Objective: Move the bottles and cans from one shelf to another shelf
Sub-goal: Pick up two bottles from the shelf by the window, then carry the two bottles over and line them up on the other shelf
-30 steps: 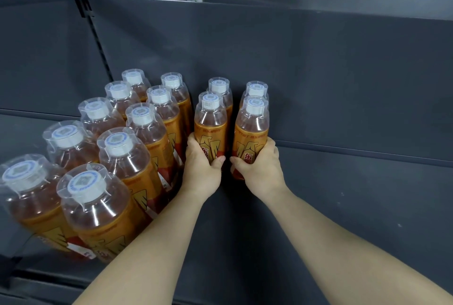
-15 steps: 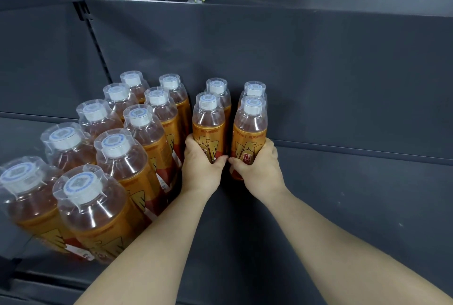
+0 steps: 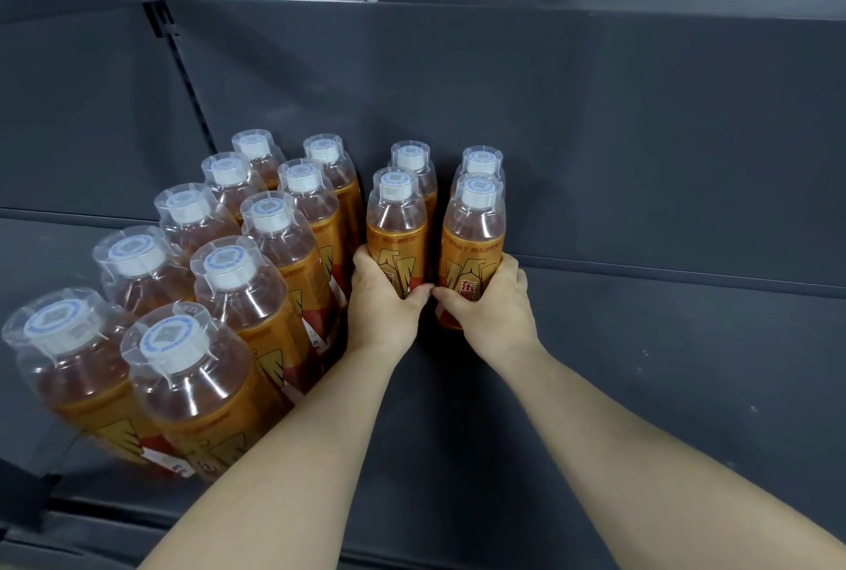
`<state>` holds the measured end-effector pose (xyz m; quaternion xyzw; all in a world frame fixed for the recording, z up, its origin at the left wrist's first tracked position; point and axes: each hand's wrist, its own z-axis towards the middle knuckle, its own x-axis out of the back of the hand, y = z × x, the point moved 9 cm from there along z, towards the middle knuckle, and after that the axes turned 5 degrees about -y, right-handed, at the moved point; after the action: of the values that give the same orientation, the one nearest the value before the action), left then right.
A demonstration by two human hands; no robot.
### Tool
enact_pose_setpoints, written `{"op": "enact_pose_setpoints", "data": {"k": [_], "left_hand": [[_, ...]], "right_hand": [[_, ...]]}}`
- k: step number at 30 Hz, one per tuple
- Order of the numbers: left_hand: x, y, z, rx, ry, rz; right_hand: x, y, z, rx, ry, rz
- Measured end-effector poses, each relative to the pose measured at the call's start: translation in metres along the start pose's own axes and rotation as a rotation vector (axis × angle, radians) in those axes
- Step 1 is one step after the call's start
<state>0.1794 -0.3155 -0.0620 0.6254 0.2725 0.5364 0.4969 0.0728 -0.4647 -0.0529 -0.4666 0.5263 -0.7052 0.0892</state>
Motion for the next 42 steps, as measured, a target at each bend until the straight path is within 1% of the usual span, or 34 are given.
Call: {"op": "enact_pose_setpoints", "data": {"k": [7, 12, 14, 18, 21, 23, 27, 33, 42], "left_hand": [[0.004, 0.004, -0.01, -0.004, 0.002, 0.026], [0.009, 0.009, -0.032, 0.021, 0.003, 0.059], [0.011, 0.013, -0.042, 0.011, 0.01, 0.091], [0.012, 0.018, -0.066, 0.006, 0.034, 0.165], [0.007, 0.026, -0.09, -0.012, 0.036, 0.24], [-0.003, 0.035, -0.107, -0.039, -0.005, 0.308], [-0.033, 0.056, -0.141, -0.116, -0.143, 0.486], [-0.075, 0.084, -0.19, -0.185, -0.29, 0.687], [-0.151, 0.127, -0.262, -0.352, -0.462, 0.759]], "right_hand": [[0.007, 0.006, -0.006, -0.032, -0.059, 0.041], [0.018, 0.009, -0.025, -0.039, -0.102, -0.025], [0.022, 0.006, -0.035, -0.01, -0.127, -0.102], [0.031, -0.001, -0.06, 0.094, -0.2, -0.342], [0.039, 0.002, -0.08, 0.135, -0.247, -0.457], [0.047, 0.008, -0.093, 0.149, -0.263, -0.517], [0.068, 0.024, -0.117, 0.178, -0.267, -0.592], [0.118, 0.057, -0.15, 0.11, -0.242, -0.639], [0.202, 0.119, -0.203, -0.054, -0.141, -0.621]]}}
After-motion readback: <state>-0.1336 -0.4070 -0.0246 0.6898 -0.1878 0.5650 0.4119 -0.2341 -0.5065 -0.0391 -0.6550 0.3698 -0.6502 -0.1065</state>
